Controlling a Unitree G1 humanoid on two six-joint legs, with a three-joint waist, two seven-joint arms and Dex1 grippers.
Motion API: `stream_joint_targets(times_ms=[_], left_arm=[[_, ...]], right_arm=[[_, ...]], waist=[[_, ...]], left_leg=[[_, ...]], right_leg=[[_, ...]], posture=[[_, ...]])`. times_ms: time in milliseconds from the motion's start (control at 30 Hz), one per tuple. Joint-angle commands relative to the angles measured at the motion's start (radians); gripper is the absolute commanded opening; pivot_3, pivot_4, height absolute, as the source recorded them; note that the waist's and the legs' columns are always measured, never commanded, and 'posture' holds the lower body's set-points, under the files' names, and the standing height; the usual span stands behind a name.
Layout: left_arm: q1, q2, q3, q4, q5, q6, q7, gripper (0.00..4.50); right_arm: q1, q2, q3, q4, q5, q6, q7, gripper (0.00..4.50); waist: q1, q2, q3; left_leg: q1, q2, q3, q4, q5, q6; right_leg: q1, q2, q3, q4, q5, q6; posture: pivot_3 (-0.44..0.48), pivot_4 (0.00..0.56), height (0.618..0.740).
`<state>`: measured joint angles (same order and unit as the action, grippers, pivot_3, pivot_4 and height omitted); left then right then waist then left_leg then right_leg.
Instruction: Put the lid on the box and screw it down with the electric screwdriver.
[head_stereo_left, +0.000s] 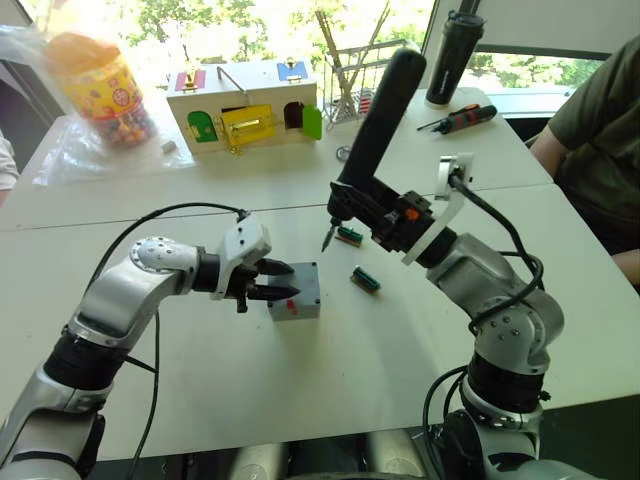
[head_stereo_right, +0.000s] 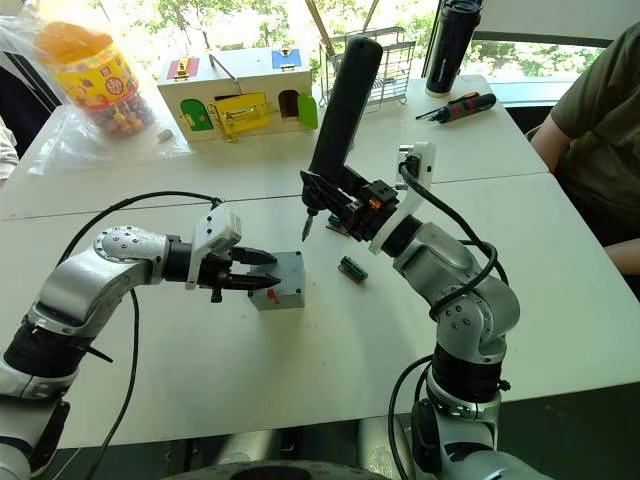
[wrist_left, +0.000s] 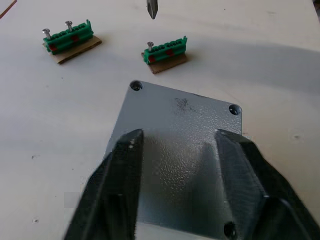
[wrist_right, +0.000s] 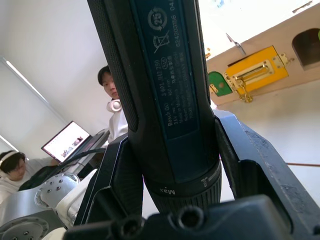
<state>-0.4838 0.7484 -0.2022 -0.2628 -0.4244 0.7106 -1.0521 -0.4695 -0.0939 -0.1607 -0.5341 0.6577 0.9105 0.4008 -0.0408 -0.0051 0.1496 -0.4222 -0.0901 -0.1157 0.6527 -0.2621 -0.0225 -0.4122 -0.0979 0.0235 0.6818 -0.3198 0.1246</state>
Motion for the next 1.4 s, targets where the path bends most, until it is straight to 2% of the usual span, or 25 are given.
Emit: stream_joint_targets(times_ms=[33,433,967,1400], left_arm=[[0.000,0.007,-0.005,-0.028,0.009,-0.013,-0.008,2.61],[0.041,0.023,-0.046,-0.014,0.075,-0.064,-0.014,2.61],[0.031,-0.004,-0.054,-0.010,0.098,-0.071,-0.009,2.61],[0.036,-0.009,-0.053,-0.005,0.110,-0.080,-0.005,2.61]], right_arm=[[0.007,-0.004,0.041,-0.023,-0.013,-0.080,-0.005,1.77],[0.097,-0.036,0.205,0.040,-0.145,-0.263,0.006,1.77],[0.055,-0.036,0.201,0.027,-0.101,-0.279,-0.013,1.77],[0.100,-0.045,0.255,0.088,-0.154,-0.325,0.006,1.77]], waist=[[-0.003,0.000,0.000],[-0.003,0.000,0.000],[0.000,0.000,0.000],[-0.001,0.000,0.000]], left_leg=[[0.000,0.000,0.000,0.000,0.000,0.000],[0.002,0.000,0.000,-0.001,0.000,0.000],[0.004,0.000,0.000,-0.001,0.000,0.000],[0.004,0.000,0.000,-0.001,0.000,0.000]], right_leg=[[0.000,0.000,0.000,0.000,0.000,0.000],[0.001,0.000,0.000,0.000,0.000,0.000],[0.003,0.000,0.000,0.000,0.000,0.000],[0.003,0.000,0.000,0.000,0.000,0.000]], posture=[[0.000,0.150,0.740],[0.000,0.150,0.740],[0.000,0.150,0.740],[0.000,0.150,0.740]])
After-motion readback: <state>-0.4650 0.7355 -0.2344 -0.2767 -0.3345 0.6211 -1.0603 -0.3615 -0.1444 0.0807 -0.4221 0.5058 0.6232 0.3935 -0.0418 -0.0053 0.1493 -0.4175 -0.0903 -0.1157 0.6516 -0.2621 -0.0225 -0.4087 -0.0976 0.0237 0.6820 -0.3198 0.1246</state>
